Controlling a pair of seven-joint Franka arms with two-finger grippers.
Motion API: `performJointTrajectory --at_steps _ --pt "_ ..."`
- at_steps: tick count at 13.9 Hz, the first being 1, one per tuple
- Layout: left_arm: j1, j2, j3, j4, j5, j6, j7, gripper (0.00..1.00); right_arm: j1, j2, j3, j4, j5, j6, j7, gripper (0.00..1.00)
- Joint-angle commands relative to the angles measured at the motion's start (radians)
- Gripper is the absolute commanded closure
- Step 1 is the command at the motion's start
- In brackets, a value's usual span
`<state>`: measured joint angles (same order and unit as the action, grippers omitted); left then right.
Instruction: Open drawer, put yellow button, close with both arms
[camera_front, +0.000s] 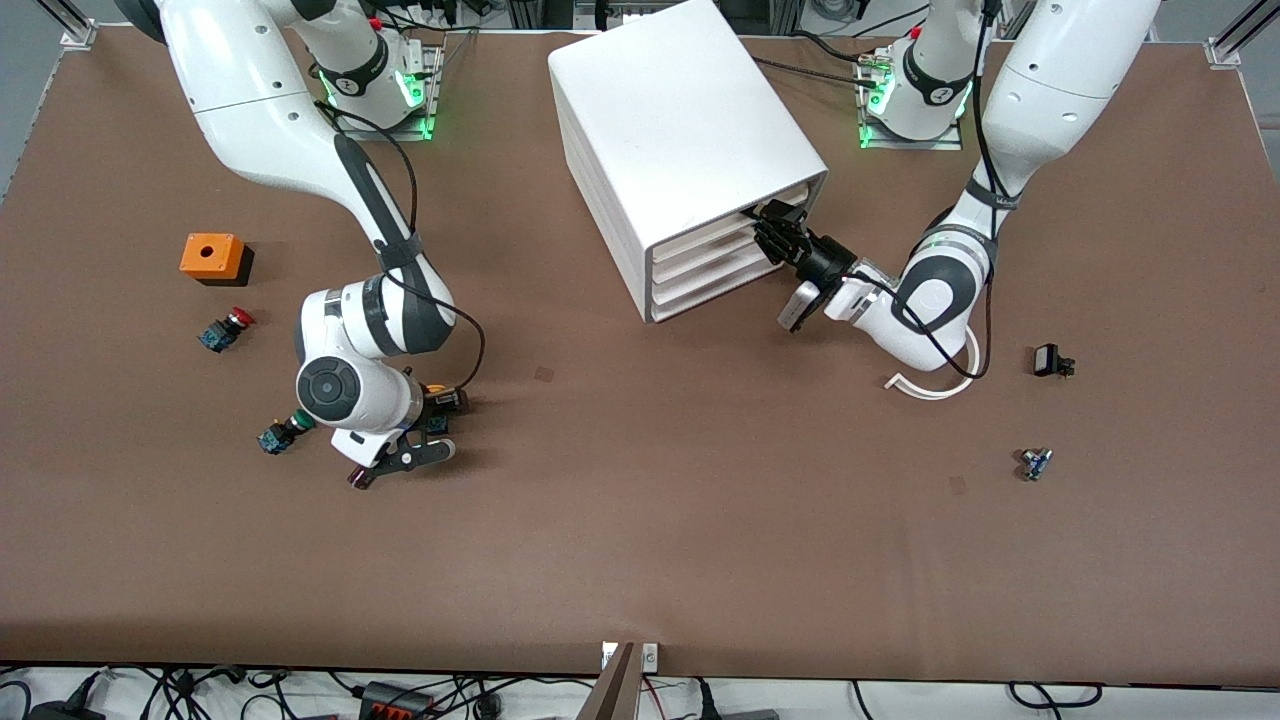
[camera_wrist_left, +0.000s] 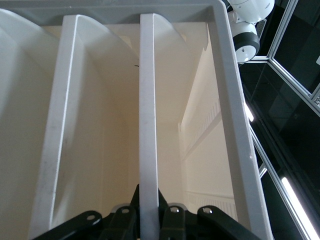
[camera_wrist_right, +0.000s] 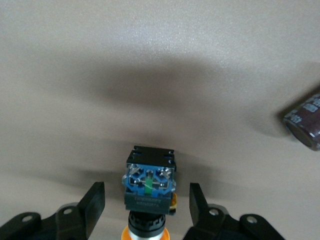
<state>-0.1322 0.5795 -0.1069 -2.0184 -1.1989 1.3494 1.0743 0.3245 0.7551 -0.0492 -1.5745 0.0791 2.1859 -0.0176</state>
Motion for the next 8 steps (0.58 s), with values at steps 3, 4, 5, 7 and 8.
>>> performJointTrajectory --at_steps 3,4,5,7,8 --pt "0.020 -0.004 0.016 0.030 0.004 0.022 -0.037 0.96 0.007 0.021 -0.004 0.018 0.014 0.014 0.001 0.51" --pt "0.029 -0.003 0.018 0.049 0.005 0.020 -0.057 0.96 0.007 0.021 -0.004 0.021 0.014 0.012 0.001 0.67" --pt "0.043 0.003 0.018 0.072 0.013 0.020 -0.075 0.96 0.005 0.021 -0.004 0.037 0.016 0.012 -0.002 0.79" --pt "0.066 0.049 0.018 0.151 0.044 0.019 -0.117 0.96 0.005 0.012 -0.006 0.076 0.014 -0.004 -0.008 0.99" --pt "0.077 0.074 0.018 0.190 0.048 0.019 -0.135 0.96 0.005 0.007 -0.006 0.096 0.016 -0.033 -0.010 1.00"
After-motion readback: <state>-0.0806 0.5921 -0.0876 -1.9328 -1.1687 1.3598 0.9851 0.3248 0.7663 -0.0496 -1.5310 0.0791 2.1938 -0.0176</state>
